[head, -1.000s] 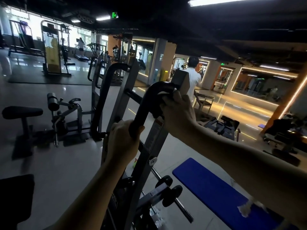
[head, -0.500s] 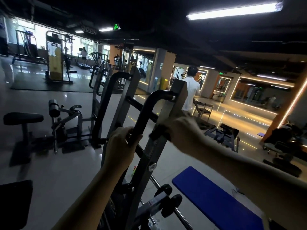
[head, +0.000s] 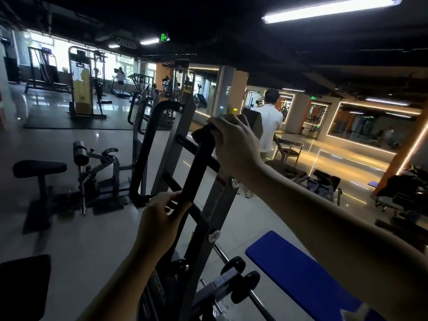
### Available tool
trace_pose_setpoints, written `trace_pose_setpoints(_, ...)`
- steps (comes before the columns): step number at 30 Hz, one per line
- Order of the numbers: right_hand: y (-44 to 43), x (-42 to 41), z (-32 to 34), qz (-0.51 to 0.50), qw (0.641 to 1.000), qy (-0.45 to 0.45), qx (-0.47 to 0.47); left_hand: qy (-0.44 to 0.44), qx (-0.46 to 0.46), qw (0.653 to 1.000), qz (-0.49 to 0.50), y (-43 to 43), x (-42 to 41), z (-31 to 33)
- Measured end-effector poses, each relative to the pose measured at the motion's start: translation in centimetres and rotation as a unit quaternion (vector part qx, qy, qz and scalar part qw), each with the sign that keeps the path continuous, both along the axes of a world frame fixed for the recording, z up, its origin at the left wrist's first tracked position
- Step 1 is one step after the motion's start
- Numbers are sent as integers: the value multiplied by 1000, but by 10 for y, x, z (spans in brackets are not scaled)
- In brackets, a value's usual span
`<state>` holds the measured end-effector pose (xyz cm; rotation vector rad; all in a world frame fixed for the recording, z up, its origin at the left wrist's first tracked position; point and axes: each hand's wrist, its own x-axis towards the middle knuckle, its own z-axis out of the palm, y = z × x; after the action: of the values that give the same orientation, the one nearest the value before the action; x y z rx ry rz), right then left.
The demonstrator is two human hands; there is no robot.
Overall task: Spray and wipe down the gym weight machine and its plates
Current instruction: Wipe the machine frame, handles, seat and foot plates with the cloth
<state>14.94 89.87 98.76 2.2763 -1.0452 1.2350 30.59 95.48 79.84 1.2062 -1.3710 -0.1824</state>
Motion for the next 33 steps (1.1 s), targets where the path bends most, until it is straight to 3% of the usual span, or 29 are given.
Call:
trace_pose_setpoints(5,-9,-32,1,83,994,68,16,4,4,1000,2,-2,-1,-2)
trace_pose_setpoints(8,-17,-34,22,58,995,12,80,1,5,1000,-1,-1,0,0)
trace_pose_setpoints(14,7,10,-27,39,998,-50,-2,6,14,1000,6,1,-1,1)
trace_pose_setpoints(16,15,15,-49,72,996,11,-53,11,16,1000,8,1,-2,1)
trace_pose_setpoints(19,15,10,-62,100,974,187,-74,13,22,1000,15,0,1,2)
trace_pose_setpoints(21,9,3,-51,95,967,223,-82,7,27,999,15,0,0,3)
trace_pose_setpoints(28,-3,-4,-24,100,980,149,-88,2,23,1000,5,9,4,-7)
trace_pose_setpoints(30,-10,-10,-21,102,989,71,-83,5,23,1000,1,11,5,-10)
trace_pose_setpoints(33,-16,-16,-31,95,986,-121,-64,17,42,999,-7,11,5,-8)
